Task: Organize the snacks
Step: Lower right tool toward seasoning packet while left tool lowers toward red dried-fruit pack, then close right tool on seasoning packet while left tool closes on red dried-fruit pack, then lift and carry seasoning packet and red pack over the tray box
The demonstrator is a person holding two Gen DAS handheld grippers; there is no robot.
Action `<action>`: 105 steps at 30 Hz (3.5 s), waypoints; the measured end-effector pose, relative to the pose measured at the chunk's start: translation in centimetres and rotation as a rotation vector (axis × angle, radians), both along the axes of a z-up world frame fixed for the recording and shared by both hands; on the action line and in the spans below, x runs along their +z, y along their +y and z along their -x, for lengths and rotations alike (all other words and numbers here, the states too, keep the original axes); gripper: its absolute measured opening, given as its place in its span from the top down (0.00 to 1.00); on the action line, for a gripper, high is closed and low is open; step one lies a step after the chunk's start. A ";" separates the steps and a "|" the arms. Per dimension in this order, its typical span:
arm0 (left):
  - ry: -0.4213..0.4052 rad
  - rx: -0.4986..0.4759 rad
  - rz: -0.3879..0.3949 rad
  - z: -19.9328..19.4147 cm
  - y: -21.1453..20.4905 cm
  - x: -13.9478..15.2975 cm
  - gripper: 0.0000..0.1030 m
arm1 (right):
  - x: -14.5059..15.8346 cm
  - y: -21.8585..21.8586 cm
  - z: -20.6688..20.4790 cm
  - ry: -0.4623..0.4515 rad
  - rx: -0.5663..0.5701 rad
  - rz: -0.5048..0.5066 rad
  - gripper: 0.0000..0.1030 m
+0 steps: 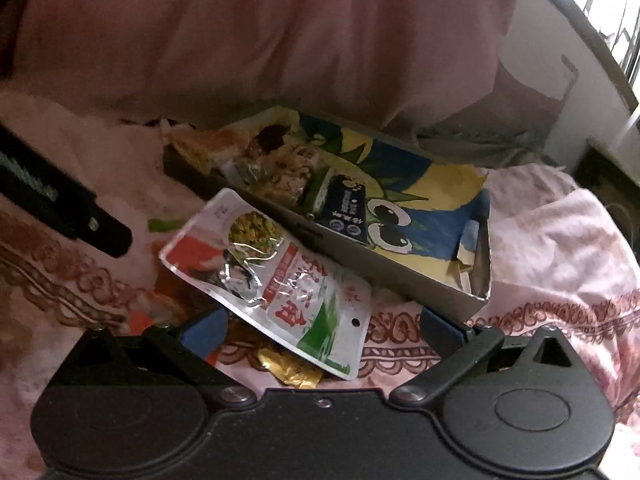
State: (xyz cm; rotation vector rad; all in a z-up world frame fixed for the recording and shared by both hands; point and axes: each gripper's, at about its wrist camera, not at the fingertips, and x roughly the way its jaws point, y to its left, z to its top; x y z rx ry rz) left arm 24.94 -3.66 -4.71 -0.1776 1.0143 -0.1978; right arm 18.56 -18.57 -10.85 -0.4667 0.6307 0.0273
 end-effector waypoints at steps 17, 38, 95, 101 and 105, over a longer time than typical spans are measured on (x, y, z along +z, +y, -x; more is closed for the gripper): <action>0.024 -0.018 0.001 -0.6 -0.2 -0.8 0.00 | -1.1 0.7 -1.0 -0.125 0.026 0.040 0.06; 0.000 -0.154 0.083 -0.6 -1.4 -1.7 0.04 | -1.4 -0.9 -4.0 -0.129 0.091 0.169 0.39; 0.030 -0.201 0.119 -2.7 -3.7 -3.0 0.39 | 2.0 -6.7 -6.7 0.207 -0.244 -0.451 0.85; 0.035 -0.191 0.094 -2.5 -3.7 -2.7 0.44 | 2.3 -5.7 -6.5 0.206 -0.230 -0.400 0.87; 0.058 -0.190 0.101 -2.4 -3.7 -2.5 0.45 | 2.5 -6.0 -6.3 0.209 -0.241 -0.414 0.88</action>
